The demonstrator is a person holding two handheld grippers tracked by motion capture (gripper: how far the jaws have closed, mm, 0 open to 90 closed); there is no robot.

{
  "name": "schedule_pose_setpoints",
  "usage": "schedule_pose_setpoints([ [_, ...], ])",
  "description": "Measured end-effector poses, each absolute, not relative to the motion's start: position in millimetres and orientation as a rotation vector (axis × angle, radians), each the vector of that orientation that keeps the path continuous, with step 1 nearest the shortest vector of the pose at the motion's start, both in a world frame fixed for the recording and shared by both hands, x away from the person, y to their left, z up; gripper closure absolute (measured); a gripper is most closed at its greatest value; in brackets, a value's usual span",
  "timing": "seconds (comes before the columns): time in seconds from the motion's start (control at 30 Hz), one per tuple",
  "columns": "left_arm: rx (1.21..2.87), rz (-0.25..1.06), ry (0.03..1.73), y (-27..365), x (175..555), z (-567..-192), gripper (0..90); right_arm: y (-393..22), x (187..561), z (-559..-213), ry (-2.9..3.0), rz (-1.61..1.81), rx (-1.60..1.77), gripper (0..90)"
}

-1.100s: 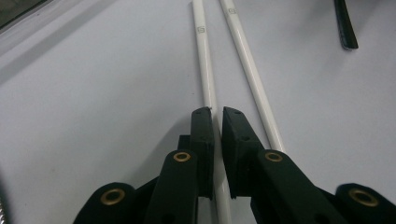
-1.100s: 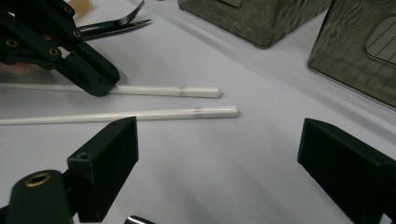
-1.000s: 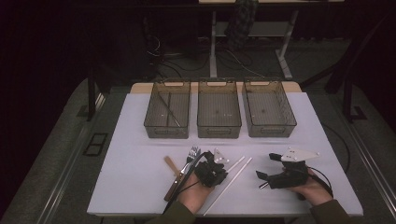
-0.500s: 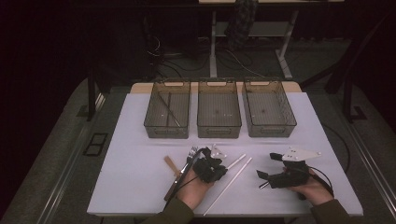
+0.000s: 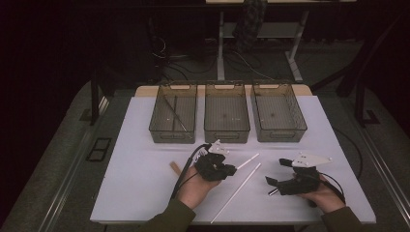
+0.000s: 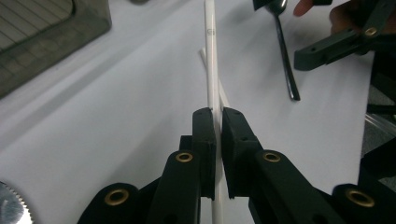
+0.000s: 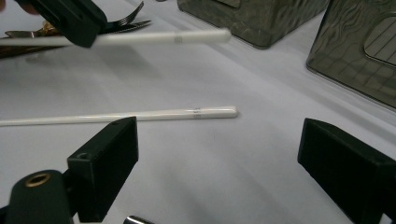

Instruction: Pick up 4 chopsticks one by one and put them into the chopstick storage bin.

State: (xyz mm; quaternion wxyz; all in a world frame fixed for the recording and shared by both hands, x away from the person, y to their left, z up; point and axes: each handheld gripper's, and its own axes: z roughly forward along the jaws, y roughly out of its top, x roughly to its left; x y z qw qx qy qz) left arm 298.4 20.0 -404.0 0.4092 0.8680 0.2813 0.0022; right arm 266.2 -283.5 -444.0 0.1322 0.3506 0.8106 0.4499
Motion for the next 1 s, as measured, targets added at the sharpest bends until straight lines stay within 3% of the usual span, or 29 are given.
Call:
schedule_pose_setpoints([
  [1.0, 2.068, 0.100, 0.751, 122, 322, -369, 83.8, -281, 266, -446, 2.367, 1.276, 0.998, 11.8],
])
